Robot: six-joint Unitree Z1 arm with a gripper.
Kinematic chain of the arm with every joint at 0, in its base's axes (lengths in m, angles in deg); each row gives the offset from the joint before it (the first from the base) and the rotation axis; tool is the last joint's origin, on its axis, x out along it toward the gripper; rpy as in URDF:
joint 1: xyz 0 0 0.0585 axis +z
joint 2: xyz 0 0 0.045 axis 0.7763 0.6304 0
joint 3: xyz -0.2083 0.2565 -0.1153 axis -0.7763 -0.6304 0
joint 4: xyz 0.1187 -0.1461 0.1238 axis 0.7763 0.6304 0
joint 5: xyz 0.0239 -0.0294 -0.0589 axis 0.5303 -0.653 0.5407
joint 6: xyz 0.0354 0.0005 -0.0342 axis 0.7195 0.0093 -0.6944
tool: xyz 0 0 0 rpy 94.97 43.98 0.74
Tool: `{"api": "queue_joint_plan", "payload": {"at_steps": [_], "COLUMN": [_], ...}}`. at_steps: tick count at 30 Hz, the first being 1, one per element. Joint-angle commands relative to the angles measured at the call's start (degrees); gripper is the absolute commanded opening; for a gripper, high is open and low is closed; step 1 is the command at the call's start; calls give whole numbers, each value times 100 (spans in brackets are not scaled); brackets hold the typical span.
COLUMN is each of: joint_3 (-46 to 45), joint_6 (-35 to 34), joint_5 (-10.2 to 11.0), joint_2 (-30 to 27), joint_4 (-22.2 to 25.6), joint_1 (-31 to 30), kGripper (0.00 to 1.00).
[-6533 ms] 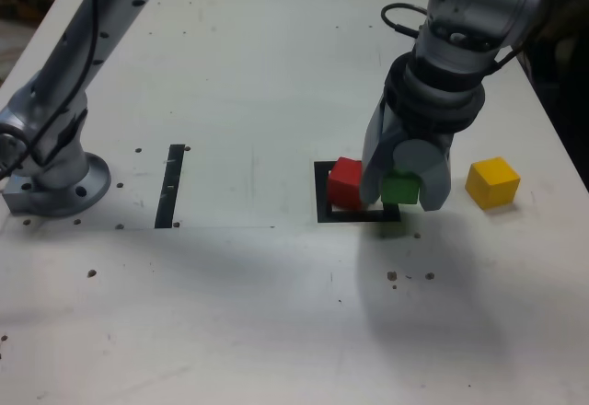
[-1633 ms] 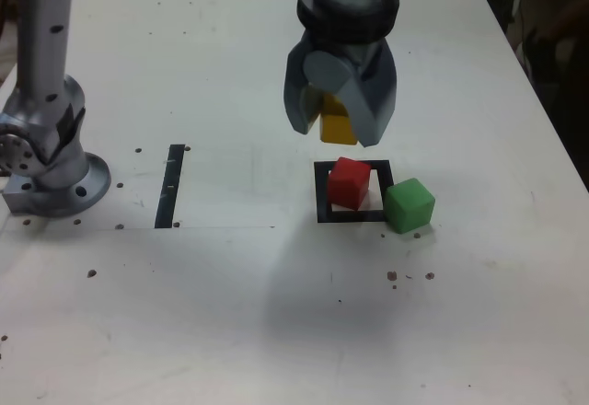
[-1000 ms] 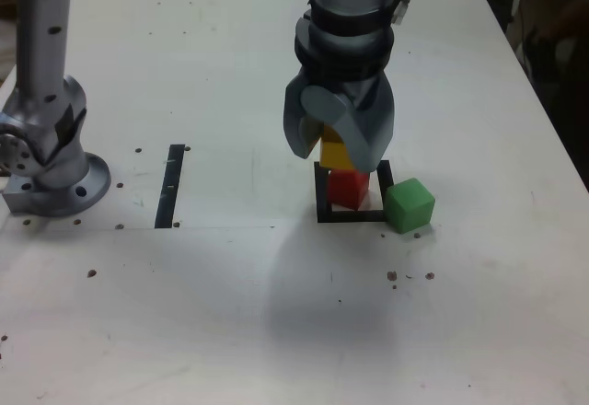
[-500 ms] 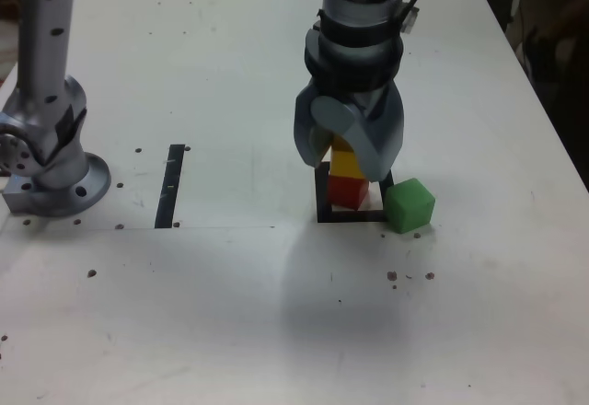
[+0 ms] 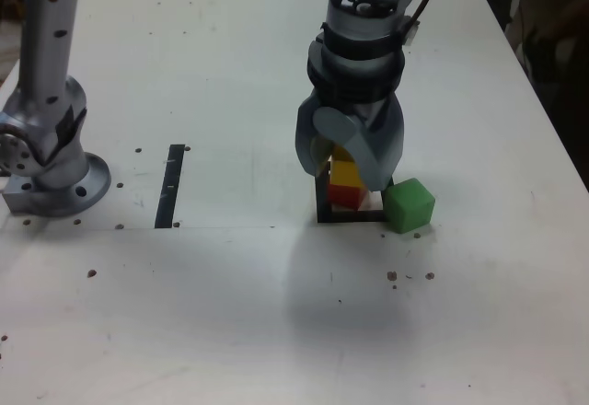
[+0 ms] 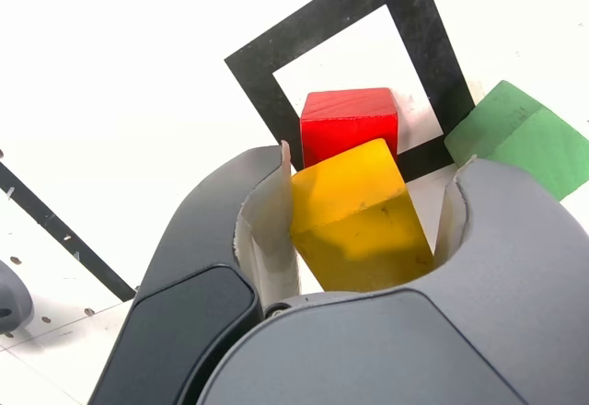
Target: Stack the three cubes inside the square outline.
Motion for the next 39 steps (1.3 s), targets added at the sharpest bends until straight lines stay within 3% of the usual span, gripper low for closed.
{"api": "queue_joint_plan", "payload": {"at_steps": [1, 20, 23, 28, 39], "joint_3": [6, -21, -27, -45, -55], "joint_6": [9, -2, -20, -32, -17], "joint_5": [-6, 135, 206, 259, 262], "joint_2": [17, 36, 43, 56, -10], "joint_4": [-10, 31, 14, 10, 85], "joint_1": [-6, 11, 17, 40, 43], "kGripper": [8, 40, 51, 77, 94]}}
